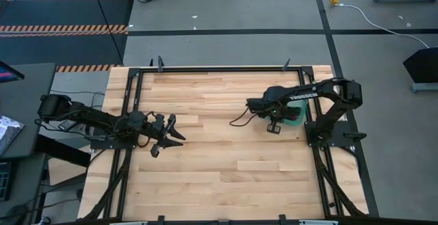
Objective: Pick and place USB-C Cables
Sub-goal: Move the bin from the top right to the center of the table
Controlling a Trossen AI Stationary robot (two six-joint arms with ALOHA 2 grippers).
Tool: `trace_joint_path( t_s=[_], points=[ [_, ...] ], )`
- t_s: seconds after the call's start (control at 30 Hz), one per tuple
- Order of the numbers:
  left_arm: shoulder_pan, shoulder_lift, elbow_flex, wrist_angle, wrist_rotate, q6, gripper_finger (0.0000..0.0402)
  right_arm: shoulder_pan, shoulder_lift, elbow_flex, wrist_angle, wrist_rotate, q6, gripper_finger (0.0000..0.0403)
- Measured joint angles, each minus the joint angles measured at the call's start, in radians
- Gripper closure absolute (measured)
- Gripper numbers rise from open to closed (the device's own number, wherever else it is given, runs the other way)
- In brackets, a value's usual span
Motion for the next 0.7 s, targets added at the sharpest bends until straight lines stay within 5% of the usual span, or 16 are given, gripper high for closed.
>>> trace_joint_path(
  t_s=[0.27, 0.7],
  points=[
    [0.0, 0.0, 0.0, 0.0, 0.0, 0.0, 0.0283, 0.136, 0.116, 0.254, 0.028, -0.048, 0.008, 0.0398],
    [0.0, 0.0, 0.0, 0.0, 0.0, -0.019, 0.0283, 0.293, 0.521, 0.791, -0.096, -0.052, -0.058, 0.0398]
  ],
)
